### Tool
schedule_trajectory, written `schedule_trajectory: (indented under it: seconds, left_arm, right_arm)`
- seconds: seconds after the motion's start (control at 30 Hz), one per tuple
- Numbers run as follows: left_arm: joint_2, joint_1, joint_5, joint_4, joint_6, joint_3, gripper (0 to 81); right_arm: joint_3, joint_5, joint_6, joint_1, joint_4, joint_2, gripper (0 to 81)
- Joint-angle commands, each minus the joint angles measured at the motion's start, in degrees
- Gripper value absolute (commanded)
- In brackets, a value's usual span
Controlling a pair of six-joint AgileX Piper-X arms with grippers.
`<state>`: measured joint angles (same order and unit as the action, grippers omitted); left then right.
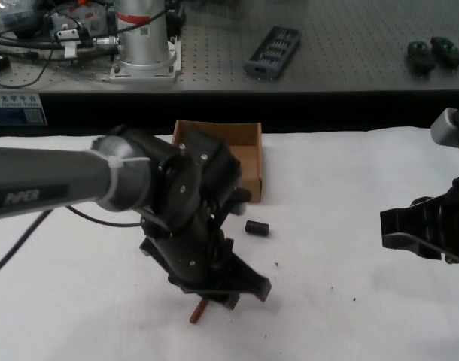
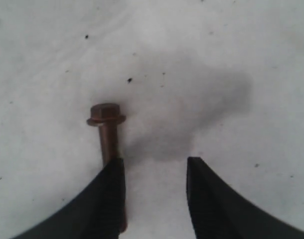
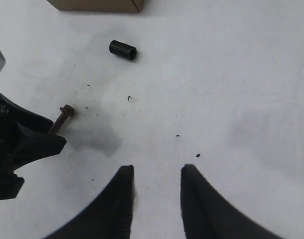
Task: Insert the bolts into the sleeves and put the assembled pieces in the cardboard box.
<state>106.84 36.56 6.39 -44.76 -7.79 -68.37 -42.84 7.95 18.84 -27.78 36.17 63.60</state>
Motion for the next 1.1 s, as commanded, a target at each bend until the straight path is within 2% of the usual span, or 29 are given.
schedule_trajectory:
  seconds: [0.0,0.17,0.83,0.9,1.07]
  left_arm:
    - [0.3,0.1,-3.4,-0.9,0.9,-0.8,30.2]
    - [0.3,0.1,-6.4,-0.4,1.8,-1.0,30.2]
    - [4.0,0.1,-6.4,0.6,1.8,-1.8,30.1]
    - [4.3,0.1,-6.4,0.6,1.8,-2.3,26.3]
    - [4.3,0.1,-6.4,0.9,1.8,-3.5,6.6]
  right_arm:
    - [-0.2,1.2,-0.4,0.4,-0.8,-0.7,24.7]
    - [-0.2,1.7,-0.4,0.4,-0.8,-0.7,24.7]
    - [-0.2,3.1,1.6,0.4,-0.9,-0.7,24.7]
    - [-0.2,3.1,2.2,0.4,-0.9,-0.7,24.7]
    - [-0.2,1.5,-0.8,0.4,-0.9,-0.3,24.7]
